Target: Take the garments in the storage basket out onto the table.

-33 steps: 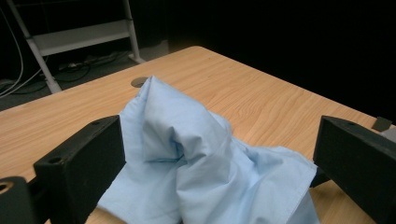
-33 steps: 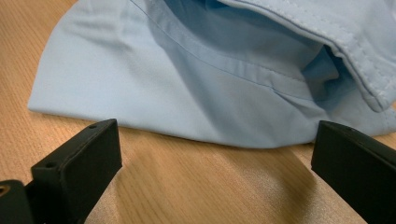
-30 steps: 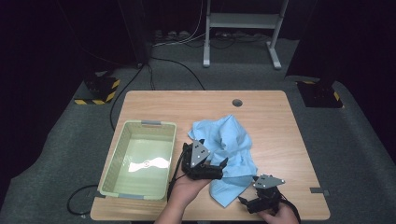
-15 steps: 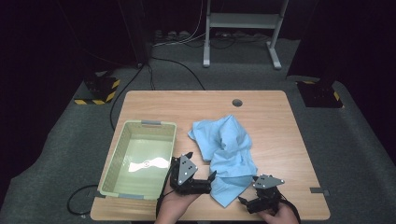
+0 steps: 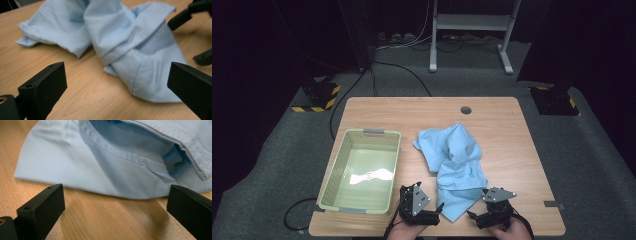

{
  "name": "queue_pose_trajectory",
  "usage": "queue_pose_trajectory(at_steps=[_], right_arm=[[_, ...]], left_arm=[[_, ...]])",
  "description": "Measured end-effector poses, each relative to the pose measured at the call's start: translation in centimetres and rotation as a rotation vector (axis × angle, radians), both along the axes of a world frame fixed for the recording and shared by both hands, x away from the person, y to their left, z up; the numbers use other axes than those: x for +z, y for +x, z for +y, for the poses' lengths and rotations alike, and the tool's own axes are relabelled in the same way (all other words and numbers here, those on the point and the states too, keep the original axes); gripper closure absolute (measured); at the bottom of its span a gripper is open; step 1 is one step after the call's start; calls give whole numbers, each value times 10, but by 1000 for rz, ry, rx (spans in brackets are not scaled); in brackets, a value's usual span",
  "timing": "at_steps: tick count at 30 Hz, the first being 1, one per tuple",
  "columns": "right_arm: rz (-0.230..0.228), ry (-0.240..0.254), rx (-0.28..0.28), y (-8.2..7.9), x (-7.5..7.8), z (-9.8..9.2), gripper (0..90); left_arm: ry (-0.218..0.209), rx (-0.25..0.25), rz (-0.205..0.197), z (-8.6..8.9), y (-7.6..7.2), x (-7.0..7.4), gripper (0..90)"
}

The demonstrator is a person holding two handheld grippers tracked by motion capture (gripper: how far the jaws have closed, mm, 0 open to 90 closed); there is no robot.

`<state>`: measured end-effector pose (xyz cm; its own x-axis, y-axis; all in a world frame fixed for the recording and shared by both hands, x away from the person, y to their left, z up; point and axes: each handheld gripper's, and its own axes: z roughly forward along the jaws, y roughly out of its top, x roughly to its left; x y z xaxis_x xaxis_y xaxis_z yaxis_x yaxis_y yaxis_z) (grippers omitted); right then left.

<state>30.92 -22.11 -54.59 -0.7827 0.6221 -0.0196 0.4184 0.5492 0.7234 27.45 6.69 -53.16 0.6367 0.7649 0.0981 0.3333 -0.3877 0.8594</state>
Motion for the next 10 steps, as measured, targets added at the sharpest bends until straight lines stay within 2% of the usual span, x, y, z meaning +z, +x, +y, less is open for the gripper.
queue_pose_trajectory(at_steps=[5, 7, 10], right_arm=[[-4, 6, 5, 0, 0, -1, 14], [-9, 15, 6, -1, 1, -1, 14], [-14, 37, 3, -2, 1, -3, 14]], left_arm=[[27, 3, 5, 2, -1, -13, 26], [26, -3, -18, 2, -3, -13, 25], [42, -9, -25, 1, -3, -13, 26]])
